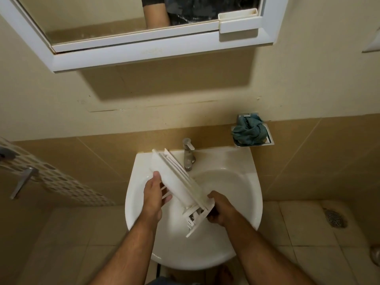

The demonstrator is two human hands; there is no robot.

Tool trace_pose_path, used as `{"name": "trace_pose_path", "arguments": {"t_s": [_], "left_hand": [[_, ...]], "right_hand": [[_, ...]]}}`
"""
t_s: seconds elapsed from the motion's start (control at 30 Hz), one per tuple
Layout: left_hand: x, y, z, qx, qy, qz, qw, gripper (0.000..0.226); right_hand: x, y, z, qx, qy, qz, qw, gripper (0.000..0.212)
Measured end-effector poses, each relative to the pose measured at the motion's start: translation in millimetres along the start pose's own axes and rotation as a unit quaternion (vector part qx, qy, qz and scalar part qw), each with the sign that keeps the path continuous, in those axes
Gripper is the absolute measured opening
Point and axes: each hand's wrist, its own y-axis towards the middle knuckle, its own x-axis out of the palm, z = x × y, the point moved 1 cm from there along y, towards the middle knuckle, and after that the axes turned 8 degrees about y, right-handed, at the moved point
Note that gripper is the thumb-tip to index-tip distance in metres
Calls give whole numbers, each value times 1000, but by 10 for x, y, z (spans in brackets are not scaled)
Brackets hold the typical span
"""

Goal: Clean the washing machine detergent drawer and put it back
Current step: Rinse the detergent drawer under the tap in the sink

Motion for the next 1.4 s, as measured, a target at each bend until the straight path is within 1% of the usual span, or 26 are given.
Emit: {"name": "trace_pose_path", "arguments": {"t_s": [0.07,0.13,0.23,0.3,0.37,0.4,0.5,0.67,0.77,0.83,0.87,0.9,0.93,1.0,1.03,1.13,1.2,1.23,1.3,1.33,1.37,1.4], "left_hand": [[-54,9,-84,-21,-21,-5,1000,55],[-66,11,-159,-41,-51,-18,998,54],[-20,11,-200,-62,-80,-37,994,50],[39,21,-204,-67,-85,-49,993,39],[99,56,-227,-65,-87,-52,993,21],[123,77,-245,-66,-90,-53,992,16],[175,111,-302,-82,-91,-66,990,20],[253,172,-357,-88,-61,-79,991,27],[292,186,-414,-91,-45,-75,992,29],[280,214,-460,-89,-23,-77,993,34],[265,227,-485,-88,-9,-79,993,36],[246,241,-504,-86,5,-78,993,38],[219,260,-523,-85,19,-74,993,41],[143,311,-557,-84,50,-66,993,46],[103,335,-569,-84,65,-66,992,49],[4,374,-554,-83,94,-81,989,55],[-22,348,-505,-75,101,-93,988,56],[-20,336,-480,-65,104,-97,988,56],[10,307,-453,-45,109,-103,988,58],[32,298,-452,-39,106,-103,988,59],[52,294,-457,-38,98,-102,989,60],[73,294,-466,-41,83,-103,990,61]], "right_hand": [[58,-51,-42,-100,-45,31,993,15],[88,-79,-42,-188,-65,49,979,31],[95,-127,-3,-276,-118,98,949,52],[88,-145,16,-314,-148,126,930,59],[80,-171,24,-335,-151,142,919,61],[79,-189,29,-344,-153,146,915,61],[70,-216,67,-349,-149,157,912,64],[-52,-231,147,-309,-136,181,924,86],[-128,-317,76,-322,-161,216,908,94],[-180,-367,-54,-350,-197,261,878,90],[-203,-388,-132,-363,-229,281,858,84],[-221,-404,-213,-373,-262,286,843,76],[-222,-412,-290,-377,-293,273,835,67],[-169,-396,-388,-365,-341,223,837,54],[-132,-380,-415,-348,-364,198,841,50],[11,-335,-419,-294,-407,135,855,48],[102,-328,-369,-283,-420,113,854,45],[148,-332,-335,-301,-433,118,841,42],[256,-364,-253,-387,-441,149,796,30],[333,-387,-207,-432,-432,149,777,23],[427,-387,-157,-455,-433,134,767,20],[525,-367,-109,-452,-444,110,766,20]]}}
